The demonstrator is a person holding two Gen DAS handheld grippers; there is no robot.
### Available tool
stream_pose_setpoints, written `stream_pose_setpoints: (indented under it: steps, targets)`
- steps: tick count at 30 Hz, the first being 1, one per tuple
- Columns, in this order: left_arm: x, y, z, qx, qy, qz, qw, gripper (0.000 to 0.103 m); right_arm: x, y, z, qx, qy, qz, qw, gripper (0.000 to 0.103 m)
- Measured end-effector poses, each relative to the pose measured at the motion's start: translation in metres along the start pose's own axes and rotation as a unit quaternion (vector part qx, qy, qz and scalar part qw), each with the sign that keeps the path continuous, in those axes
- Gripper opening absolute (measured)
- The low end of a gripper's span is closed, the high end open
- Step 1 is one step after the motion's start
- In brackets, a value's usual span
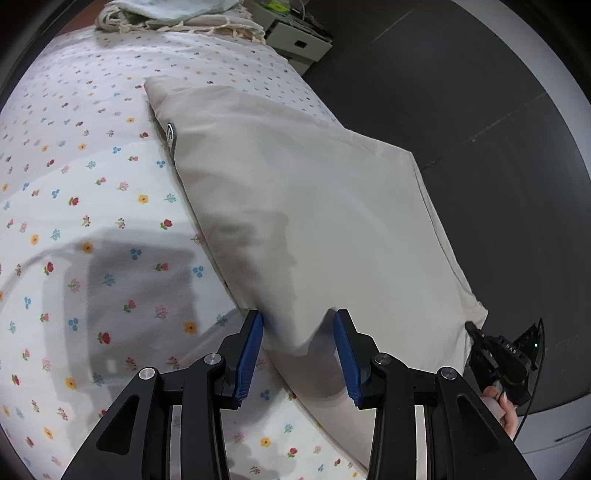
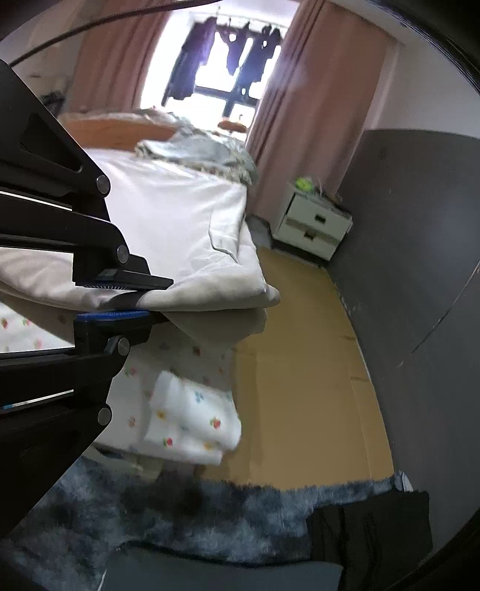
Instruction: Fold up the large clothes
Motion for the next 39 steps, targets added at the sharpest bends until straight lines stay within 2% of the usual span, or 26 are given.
stream_pose_setpoints:
  steps: [3, 4, 6, 8, 10, 13, 14, 16, 19, 24, 25, 26, 27, 30, 31, 33, 39]
  targets:
    - [0.002, 0.002, 0.001, -0.008, -0.003, -0.016, 0.9998, 0.041, 0.000, -0.003, 0.003, 0.010, -0.002, -0.010, 1.000, 0.009]
    - [0.004, 0.002, 0.000, -0.010, 0.000, -0.022, 0.9997, 0.041, -0.003, -0.005, 0.006, 0.024, -0.018, -0.025, 0.999, 0.009]
    - [0.007, -0.004, 0.000, -0.002, 0.014, -0.018, 0.9997, 0.041, 0.000, -0.007, 0.013, 0.043, -0.010, -0.040, 0.998, 0.009]
    - [0.006, -0.010, 0.003, 0.003, 0.018, -0.011, 0.9998, 0.041, -0.001, -0.005, 0.013, 0.032, -0.011, -0.052, 0.998, 0.011]
    - [0.004, -0.014, 0.007, 0.001, 0.012, -0.013, 0.9998, 0.043, -0.004, -0.005, 0.011, 0.007, -0.022, -0.083, 0.996, 0.018]
    - [0.005, -0.028, 0.006, 0.004, 0.012, -0.010, 0.9999, 0.045, -0.011, -0.025, 0.009, 0.002, -0.053, -0.104, 0.993, 0.019]
    - [0.007, -0.033, 0.005, 0.004, 0.014, -0.009, 0.9999, 0.047, -0.015, -0.035, 0.008, 0.004, -0.061, -0.102, 0.993, 0.022]
    - [0.013, -0.043, 0.003, 0.005, 0.020, -0.009, 0.9997, 0.049, -0.018, -0.051, 0.009, 0.008, -0.070, -0.103, 0.992, 0.044]
    - [0.027, -0.062, 0.000, 0.019, 0.038, -0.004, 0.9991, 0.059, -0.030, -0.075, 0.005, 0.011, -0.088, -0.100, 0.991, 0.048]
    - [0.048, -0.114, -0.005, 0.054, 0.060, -0.004, 0.9967, 0.081, -0.051, -0.108, -0.008, 0.006, -0.103, -0.096, 0.990, 0.048]
    - [0.052, -0.126, -0.008, 0.062, 0.065, -0.004, 0.9960, 0.084, -0.055, -0.115, -0.011, 0.006, -0.108, -0.095, 0.990, 0.051]
    - [0.055, -0.136, -0.010, 0.068, 0.069, -0.004, 0.9953, 0.090, -0.061, -0.122, -0.015, 0.007, -0.113, -0.097, 0.989, 0.055]
    - [0.059, -0.151, -0.013, 0.077, 0.075, -0.004, 0.9942, 0.093, -0.064, -0.129, -0.018, 0.010, -0.117, -0.098, 0.988, 0.063]
    - [0.067, -0.186, -0.020, 0.103, 0.077, -0.016, 0.9915, 0.100, -0.080, -0.152, -0.030, 0.020, -0.133, -0.103, 0.985, 0.082]
    - [0.071, -0.199, -0.024, 0.111, 0.080, -0.016, 0.9905, 0.101, -0.084, -0.159, -0.034, 0.022, -0.135, -0.109, 0.985, 0.092]
    - [0.073, -0.223, -0.032, 0.128, 0.086, -0.017, 0.9879, 0.102, -0.097, -0.173, -0.043, 0.024, -0.144, -0.102, 0.984, 0.099]
    - [0.076, -0.300, -0.079, 0.170, 0.092, -0.005, 0.9811, 0.102, -0.133, -0.213, -0.081, 0.023, -0.188, -0.075, 0.979, 0.100]
Point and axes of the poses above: each gripper's, at about its wrist camera, not at the fingertips, and y roughly the way its jaws point, x to its right, z to its top, the point moved 5 cm from there along y, roughly the way its jaws point
